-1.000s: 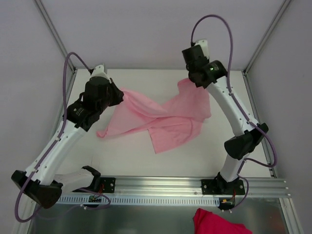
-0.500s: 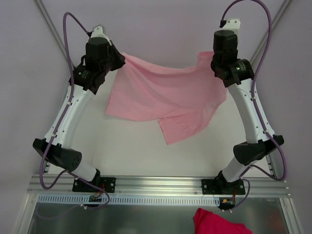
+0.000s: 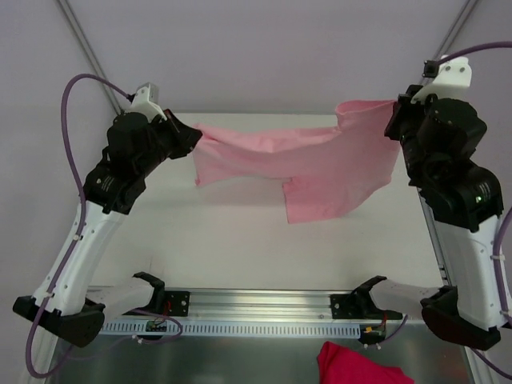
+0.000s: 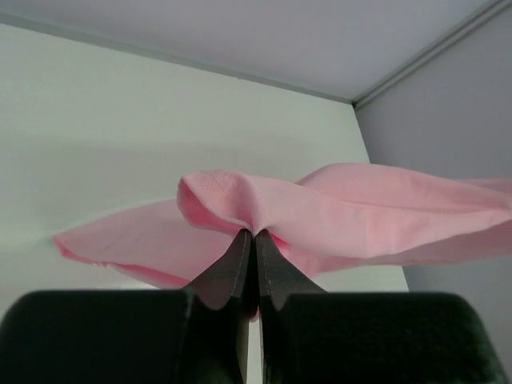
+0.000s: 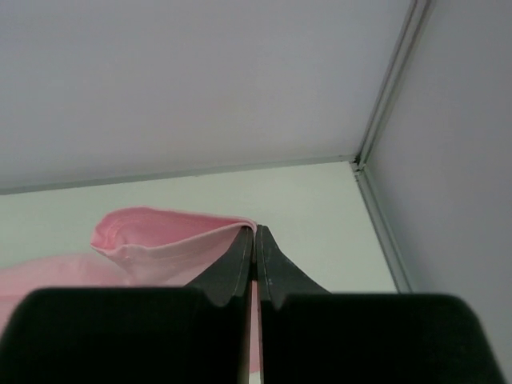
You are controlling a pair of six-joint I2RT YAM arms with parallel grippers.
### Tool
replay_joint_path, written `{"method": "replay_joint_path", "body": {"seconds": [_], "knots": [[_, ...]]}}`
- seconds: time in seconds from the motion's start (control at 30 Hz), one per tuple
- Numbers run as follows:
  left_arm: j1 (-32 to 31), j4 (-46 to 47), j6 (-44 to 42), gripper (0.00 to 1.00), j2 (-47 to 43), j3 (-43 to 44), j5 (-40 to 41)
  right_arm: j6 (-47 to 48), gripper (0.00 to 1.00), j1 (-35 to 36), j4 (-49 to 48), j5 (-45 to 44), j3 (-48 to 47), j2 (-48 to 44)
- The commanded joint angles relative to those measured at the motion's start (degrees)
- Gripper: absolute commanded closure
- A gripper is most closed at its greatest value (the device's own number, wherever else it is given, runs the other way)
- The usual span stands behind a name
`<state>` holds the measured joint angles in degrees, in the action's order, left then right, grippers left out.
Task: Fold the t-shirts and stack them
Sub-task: Flatten out the tshirt
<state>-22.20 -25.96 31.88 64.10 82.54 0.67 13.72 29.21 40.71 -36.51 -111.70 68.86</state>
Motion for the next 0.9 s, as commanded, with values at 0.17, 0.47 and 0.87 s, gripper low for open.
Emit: {"method": "replay_joint_path", "body": {"seconds": [0.17,0.47,0.87], "knots": [[-1.4,-4.3,-1.4,1.00,-13.1,0.2,-10.0,-6.9,0.99,7.3,11.7,11.3,10.7,-13.0],[-1.4,-9.6,-3.4,1.00,-15.7,11.9,-21.0,-4.0,0.99,7.3,16.5,14.2,-0.3,-20.6],[-1.4,-10.3,-2.5,1.00,-12.4,25.1,-33.0,5.9,0.99,7.2,11.1,6.0,-7.2,-20.4]]}}
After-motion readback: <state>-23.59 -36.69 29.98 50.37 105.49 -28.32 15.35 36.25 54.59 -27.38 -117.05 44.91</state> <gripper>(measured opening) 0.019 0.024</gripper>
